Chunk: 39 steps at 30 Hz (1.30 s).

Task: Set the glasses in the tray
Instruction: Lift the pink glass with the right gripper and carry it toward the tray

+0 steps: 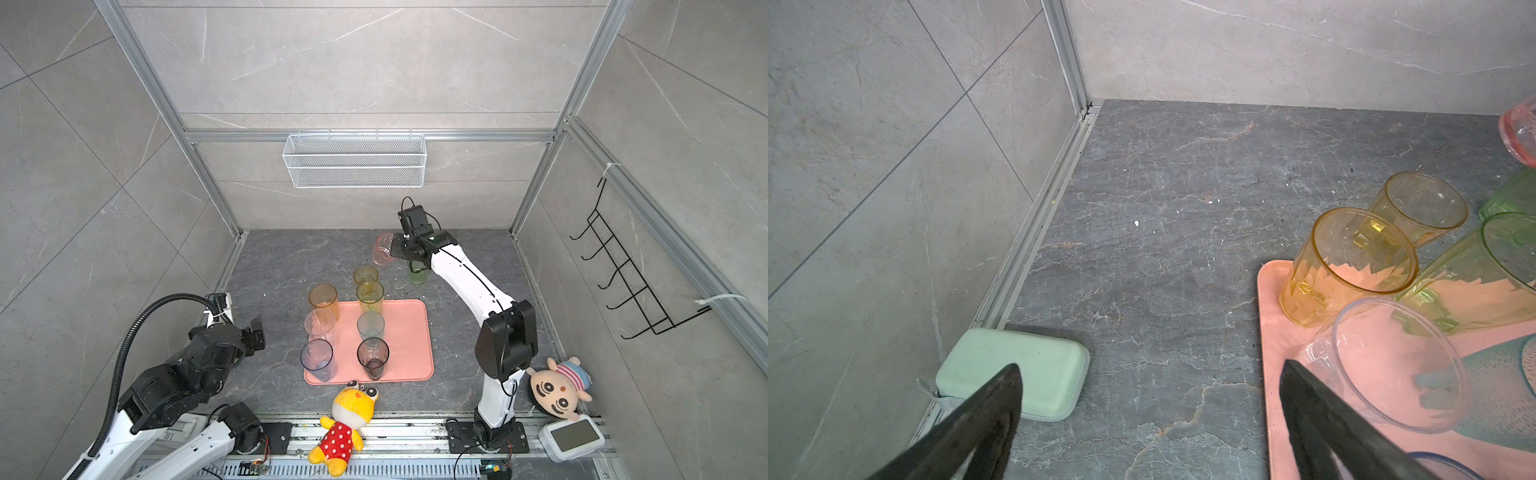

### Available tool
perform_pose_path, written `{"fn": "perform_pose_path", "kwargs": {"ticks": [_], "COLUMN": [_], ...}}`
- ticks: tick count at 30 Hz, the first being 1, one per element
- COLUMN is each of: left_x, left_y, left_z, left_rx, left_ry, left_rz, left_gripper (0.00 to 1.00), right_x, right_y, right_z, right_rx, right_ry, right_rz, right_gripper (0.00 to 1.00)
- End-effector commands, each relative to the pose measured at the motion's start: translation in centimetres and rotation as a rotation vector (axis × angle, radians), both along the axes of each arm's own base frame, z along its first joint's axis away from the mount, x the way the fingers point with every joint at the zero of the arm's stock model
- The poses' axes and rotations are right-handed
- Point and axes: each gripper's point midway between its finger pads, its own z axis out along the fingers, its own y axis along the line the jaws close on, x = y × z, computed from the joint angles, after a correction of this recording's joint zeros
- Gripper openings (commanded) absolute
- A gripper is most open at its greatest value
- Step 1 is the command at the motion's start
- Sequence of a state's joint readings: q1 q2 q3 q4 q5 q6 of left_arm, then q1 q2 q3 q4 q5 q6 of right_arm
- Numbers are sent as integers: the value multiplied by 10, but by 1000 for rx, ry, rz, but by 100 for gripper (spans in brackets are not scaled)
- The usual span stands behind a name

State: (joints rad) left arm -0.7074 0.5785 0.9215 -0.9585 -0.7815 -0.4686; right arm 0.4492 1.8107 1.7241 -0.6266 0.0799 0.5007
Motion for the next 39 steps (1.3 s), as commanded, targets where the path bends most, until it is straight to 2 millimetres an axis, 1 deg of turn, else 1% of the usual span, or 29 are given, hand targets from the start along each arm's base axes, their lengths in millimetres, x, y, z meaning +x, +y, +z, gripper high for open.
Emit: {"fn": "perform_pose_path", "kwargs": {"ticks": [1, 4, 9, 13, 16, 24, 27, 33, 39], "left_x": [0, 0, 0, 0, 0, 0, 1, 1, 1], "left_y": [0, 0, 0, -1, -1, -1, -2, -2, -3], "left_z": [3, 4, 4, 4, 4, 4, 3, 3, 3], "left_rx": [-26, -27, -28, -31, -30, -31, -31, -29, -26], "left_ry": [-18, -18, -19, -20, -19, -18, -18, -15, -12], "left_rz": [10, 8, 8, 6, 5, 4, 3, 2, 0], "left_gripper": [96, 96, 97, 96, 96, 97, 96, 97, 96], "right_x": [-10, -21, -38, -48, -55, -74, -79, -88, -93], "right_y": [-14, -20, -27, -33, -35, -50, -54, -60, -62], "right_z": [16, 14, 4, -1, -7, -28, -35, -56, -76], "right_rx": [-29, -39, -42, -53, -62, -114, -128, -150, -167], "right_ry": [-50, -42, -16, -4, 12, 55, 65, 97, 126], "right_rz": [-11, -15, -11, -14, -4, -20, -23, -23, -21], "right_gripper": [0, 0, 0, 0, 0, 0, 0, 0, 0]}}
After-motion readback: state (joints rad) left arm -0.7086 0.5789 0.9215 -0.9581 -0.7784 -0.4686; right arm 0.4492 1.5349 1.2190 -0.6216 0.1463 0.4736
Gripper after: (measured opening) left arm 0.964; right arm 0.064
